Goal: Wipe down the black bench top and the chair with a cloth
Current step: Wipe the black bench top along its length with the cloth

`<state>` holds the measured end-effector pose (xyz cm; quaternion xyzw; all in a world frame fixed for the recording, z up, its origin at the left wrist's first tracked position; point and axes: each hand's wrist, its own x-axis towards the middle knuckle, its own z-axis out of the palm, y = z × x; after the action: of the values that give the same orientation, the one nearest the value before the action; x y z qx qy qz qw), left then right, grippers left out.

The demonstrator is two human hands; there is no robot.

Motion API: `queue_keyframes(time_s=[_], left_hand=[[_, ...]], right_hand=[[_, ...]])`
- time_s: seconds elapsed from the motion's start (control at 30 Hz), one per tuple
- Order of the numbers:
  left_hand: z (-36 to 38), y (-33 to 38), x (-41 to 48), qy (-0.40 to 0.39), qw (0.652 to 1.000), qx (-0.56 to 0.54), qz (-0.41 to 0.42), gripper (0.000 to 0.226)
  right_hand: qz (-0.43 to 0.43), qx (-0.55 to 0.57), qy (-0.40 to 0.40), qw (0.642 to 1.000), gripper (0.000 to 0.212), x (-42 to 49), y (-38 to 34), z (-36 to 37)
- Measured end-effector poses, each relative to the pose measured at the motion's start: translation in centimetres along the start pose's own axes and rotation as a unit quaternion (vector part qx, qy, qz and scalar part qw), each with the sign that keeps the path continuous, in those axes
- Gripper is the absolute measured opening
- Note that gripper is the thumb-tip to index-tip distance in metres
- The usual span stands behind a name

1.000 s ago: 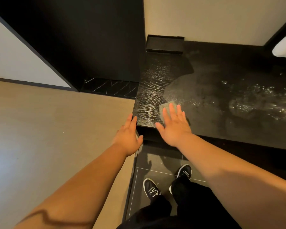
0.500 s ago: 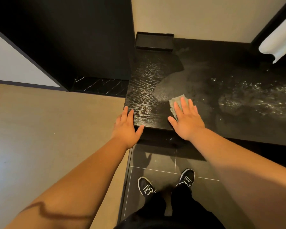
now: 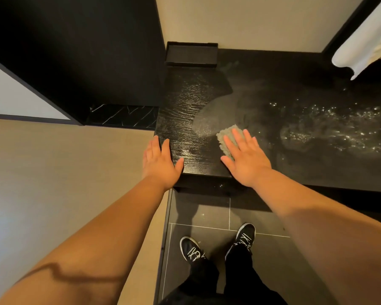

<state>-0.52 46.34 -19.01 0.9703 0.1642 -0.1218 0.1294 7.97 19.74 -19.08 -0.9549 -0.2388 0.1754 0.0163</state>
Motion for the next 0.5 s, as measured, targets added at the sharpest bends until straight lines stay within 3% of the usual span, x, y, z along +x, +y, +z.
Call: queue_keyframes(time_s=[0.1, 0.23, 0.37, 0.5], left_hand=[[0.1, 0.5, 1.1, 0.006, 1.000, 0.011, 0.005, 0.085], [-0.5, 1.1, 4.1, 0.025, 1.000, 0.007, 0.014, 0.085], [0.1, 0.9, 4.6, 0.039, 0.998, 0.031, 0.027, 0.085], [0.3, 0.9, 4.5, 0.053, 0.998, 0.016, 0.027, 0.084]], right_hand=[[0.017, -0.001, 0.020, 1.000, 0.079, -0.2, -2.0, 0.6], [-0.105, -0.053, 0.049, 0.992, 0.083, -0.7, -4.1, 2.6], [-0.170, -0.059, 0.040, 0.983, 0.077, 0.5, -1.7, 1.8], [-0.096, -0.027, 0.061, 0.993, 0.073, 2.1, 0.0, 0.8]])
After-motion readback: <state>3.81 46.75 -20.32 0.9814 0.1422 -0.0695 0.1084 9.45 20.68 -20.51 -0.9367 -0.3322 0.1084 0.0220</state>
